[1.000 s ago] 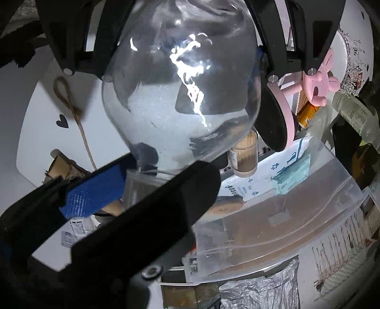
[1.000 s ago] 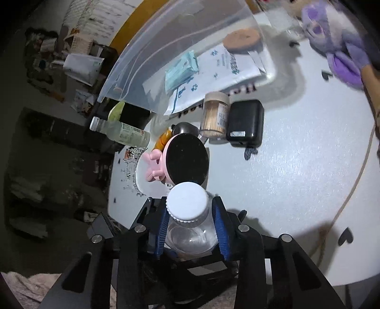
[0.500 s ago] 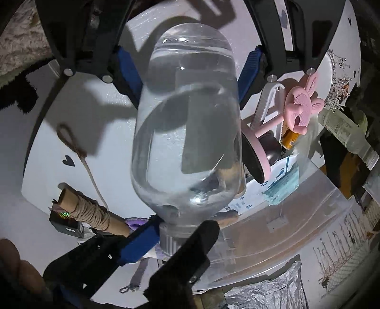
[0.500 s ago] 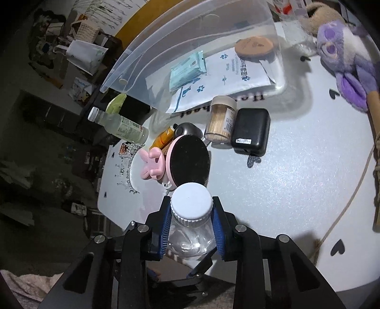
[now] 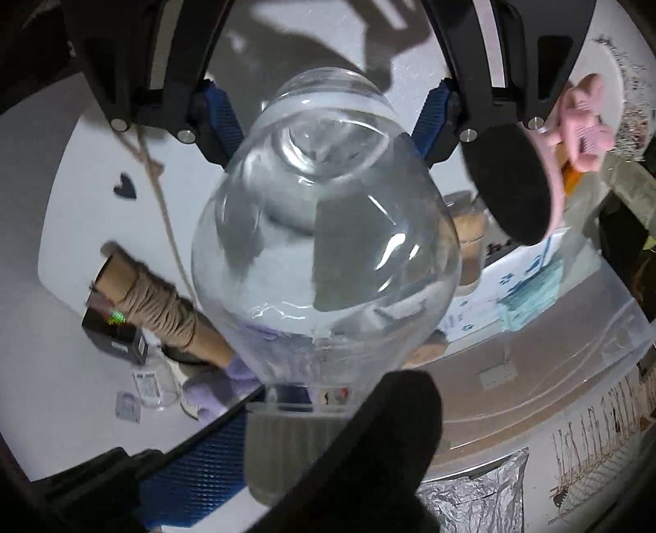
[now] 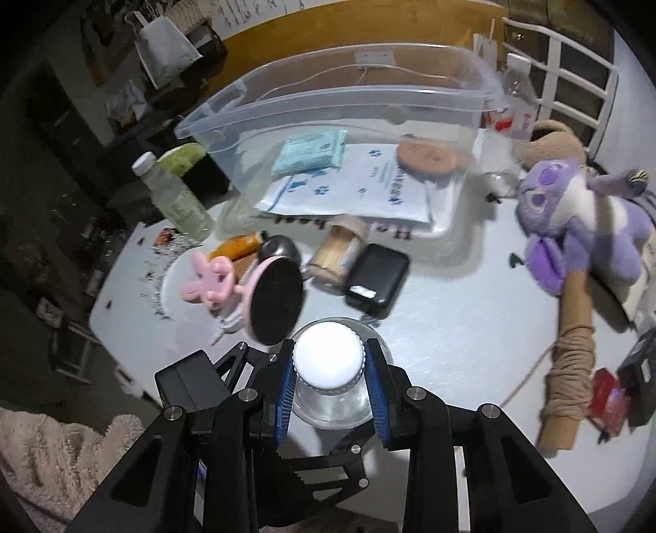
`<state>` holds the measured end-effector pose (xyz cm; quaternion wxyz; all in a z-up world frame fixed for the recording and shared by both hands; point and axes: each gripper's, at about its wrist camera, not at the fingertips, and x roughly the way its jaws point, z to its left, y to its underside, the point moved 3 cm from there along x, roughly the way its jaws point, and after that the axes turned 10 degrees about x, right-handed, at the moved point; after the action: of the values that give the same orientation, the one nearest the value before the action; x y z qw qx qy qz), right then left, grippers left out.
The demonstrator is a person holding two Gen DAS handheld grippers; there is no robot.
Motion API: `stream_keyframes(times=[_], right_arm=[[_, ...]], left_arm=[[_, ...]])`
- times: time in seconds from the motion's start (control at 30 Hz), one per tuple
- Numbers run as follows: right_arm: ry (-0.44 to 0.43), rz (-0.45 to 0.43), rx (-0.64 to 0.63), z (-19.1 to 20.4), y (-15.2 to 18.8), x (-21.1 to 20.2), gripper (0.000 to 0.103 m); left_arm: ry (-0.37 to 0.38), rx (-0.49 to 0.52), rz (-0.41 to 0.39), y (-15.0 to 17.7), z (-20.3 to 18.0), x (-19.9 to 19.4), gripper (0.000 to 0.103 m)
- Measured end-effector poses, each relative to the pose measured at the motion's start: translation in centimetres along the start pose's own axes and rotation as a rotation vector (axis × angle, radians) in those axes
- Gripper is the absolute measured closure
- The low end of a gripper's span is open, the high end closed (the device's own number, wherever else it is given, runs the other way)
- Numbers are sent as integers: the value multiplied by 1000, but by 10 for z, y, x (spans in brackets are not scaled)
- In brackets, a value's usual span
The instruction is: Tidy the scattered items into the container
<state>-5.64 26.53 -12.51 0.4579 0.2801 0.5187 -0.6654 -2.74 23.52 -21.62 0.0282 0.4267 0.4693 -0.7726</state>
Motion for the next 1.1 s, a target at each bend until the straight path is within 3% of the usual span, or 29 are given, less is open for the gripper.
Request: stream_keyframes(times=[0.1, 0.33, 0.47, 0.53, 0.57, 0.63, 0.7, 0.93, 1.03, 1.1], right_arm=[[-14, 5, 11, 1, -1, 1, 69], [-192, 21, 191, -6, -4, -1, 67], [-272, -59, 293, -25, -11, -27, 65], [-242, -99, 298, -38, -9, -40, 32], [-227, -119, 300, -44, -8, -47, 30], [-197, -157, 302, -56, -6, -60, 30], [-123, -136, 241, -62, 11, -54, 30], [131, -60, 27, -80, 69, -32, 30], [176, -35, -70, -75, 92, -14, 30], [174, -36, -111, -71, 102, -4, 30]], left_arm=[[-2, -10, -4, 3, 1, -2, 28], [31, 0, 21, 14, 7, -13, 27], [43, 15, 14, 8, 10, -22, 27], [49, 19, 10, 4, 12, -26, 27], [52, 21, 8, 2, 13, -28, 26], [58, 25, 4, -2, 16, -32, 19], [64, 28, 0, -6, 18, -35, 15], [91, 26, 25, -18, 22, -43, 15], [105, 16, 55, -23, 23, -43, 27], [115, 10, 76, -26, 23, -43, 29]])
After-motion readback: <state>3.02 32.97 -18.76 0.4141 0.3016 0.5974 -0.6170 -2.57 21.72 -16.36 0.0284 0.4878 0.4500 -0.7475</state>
